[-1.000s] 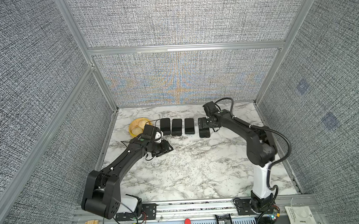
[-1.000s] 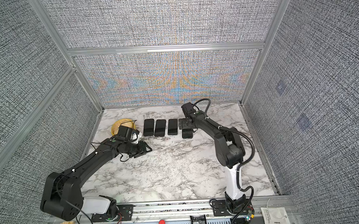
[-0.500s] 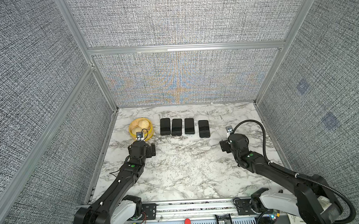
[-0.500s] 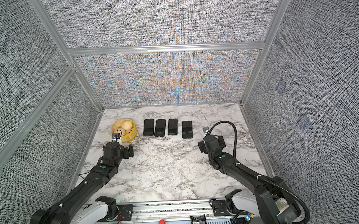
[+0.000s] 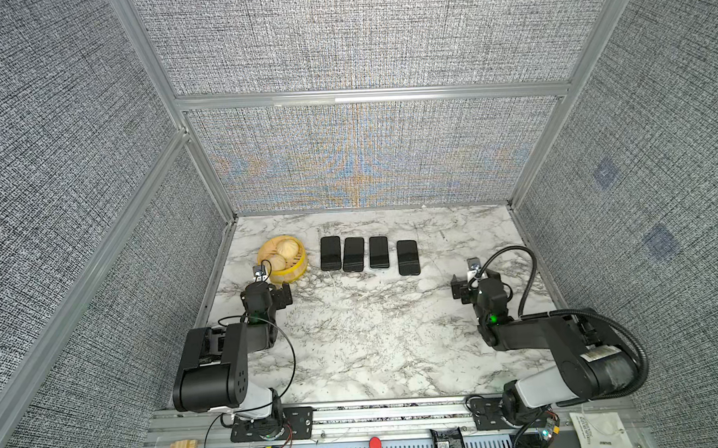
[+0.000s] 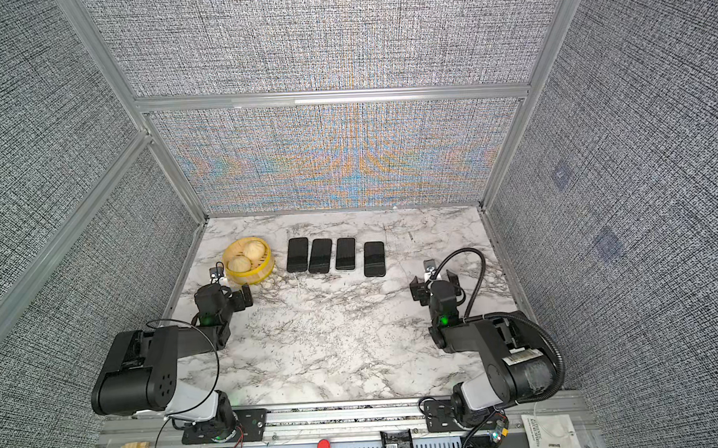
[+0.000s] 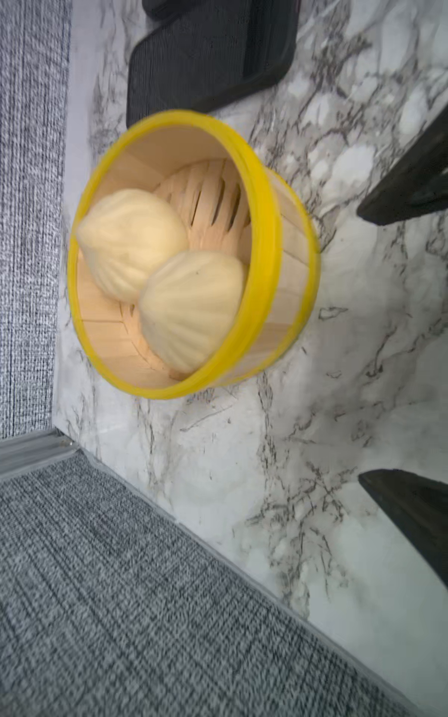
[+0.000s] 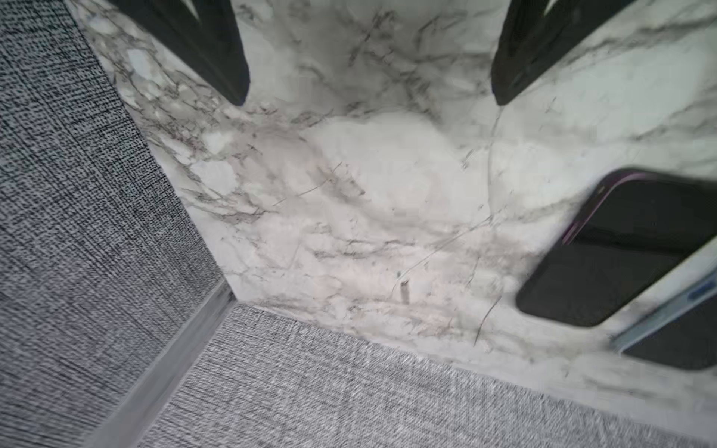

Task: Put the phone into the phone case
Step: 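Set the cased phone down beside the other cases and retract both arms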

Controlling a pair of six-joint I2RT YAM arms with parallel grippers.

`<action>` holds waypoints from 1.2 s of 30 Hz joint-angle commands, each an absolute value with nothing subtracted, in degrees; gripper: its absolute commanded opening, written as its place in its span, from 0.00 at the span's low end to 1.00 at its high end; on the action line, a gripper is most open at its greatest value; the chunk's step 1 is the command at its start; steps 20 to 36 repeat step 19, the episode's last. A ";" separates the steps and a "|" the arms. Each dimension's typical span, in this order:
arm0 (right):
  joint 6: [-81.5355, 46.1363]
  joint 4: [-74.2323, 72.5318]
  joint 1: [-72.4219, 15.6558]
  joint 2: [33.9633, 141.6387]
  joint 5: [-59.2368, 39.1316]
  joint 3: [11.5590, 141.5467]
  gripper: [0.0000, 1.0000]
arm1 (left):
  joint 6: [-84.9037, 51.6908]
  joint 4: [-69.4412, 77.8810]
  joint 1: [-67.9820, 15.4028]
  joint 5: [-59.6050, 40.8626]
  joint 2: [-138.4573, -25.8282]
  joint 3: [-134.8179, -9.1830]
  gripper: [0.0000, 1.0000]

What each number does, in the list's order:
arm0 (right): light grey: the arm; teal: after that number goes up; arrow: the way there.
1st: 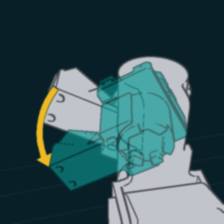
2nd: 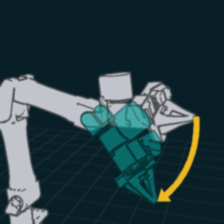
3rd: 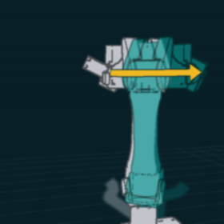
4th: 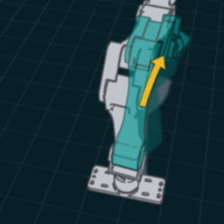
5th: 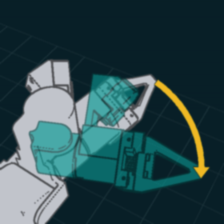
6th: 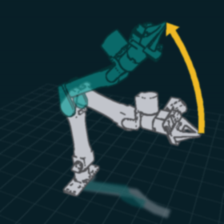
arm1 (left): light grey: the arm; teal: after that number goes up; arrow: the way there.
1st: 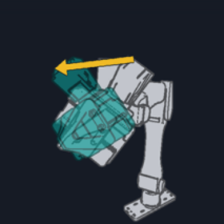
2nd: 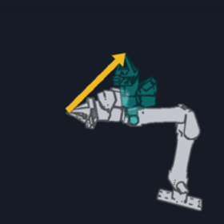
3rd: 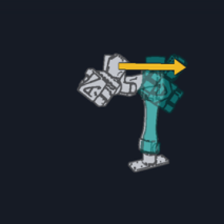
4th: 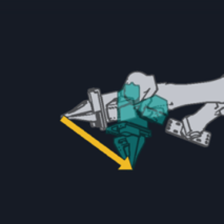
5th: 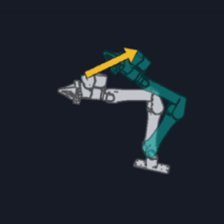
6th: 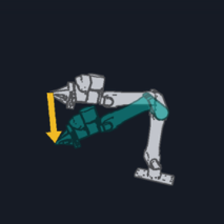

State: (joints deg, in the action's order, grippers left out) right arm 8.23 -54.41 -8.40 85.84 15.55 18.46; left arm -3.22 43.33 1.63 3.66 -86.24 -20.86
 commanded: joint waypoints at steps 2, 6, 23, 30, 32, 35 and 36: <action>2.05 -45.33 -4.41 86.74 5.64 23.08 0.99 | -2.42 53.90 1.89 -0.35 -87.62 -20.06 0.99; 3.29 -53.08 -5.90 87.89 9.02 20.36 0.99 | -2.81 52.46 1.90 0.18 -87.54 -20.74 0.99; 1.93 -48.12 -3.87 89.24 4.58 23.82 0.99 | -2.55 53.17 1.85 0.26 -87.20 -20.23 0.99; 1.93 -48.12 -3.87 89.24 4.58 23.82 0.99 | -2.55 53.17 1.85 0.26 -87.20 -20.23 0.99; 1.93 -48.12 -3.87 89.24 4.58 23.82 0.99 | -2.55 53.17 1.85 0.26 -87.20 -20.23 0.99; 1.93 -48.12 -3.87 89.24 4.58 23.82 0.99 | -2.55 53.17 1.85 0.26 -87.20 -20.23 0.99; 1.93 -48.12 -3.87 89.24 4.58 23.82 0.99 | -2.55 53.17 1.85 0.26 -87.20 -20.23 0.99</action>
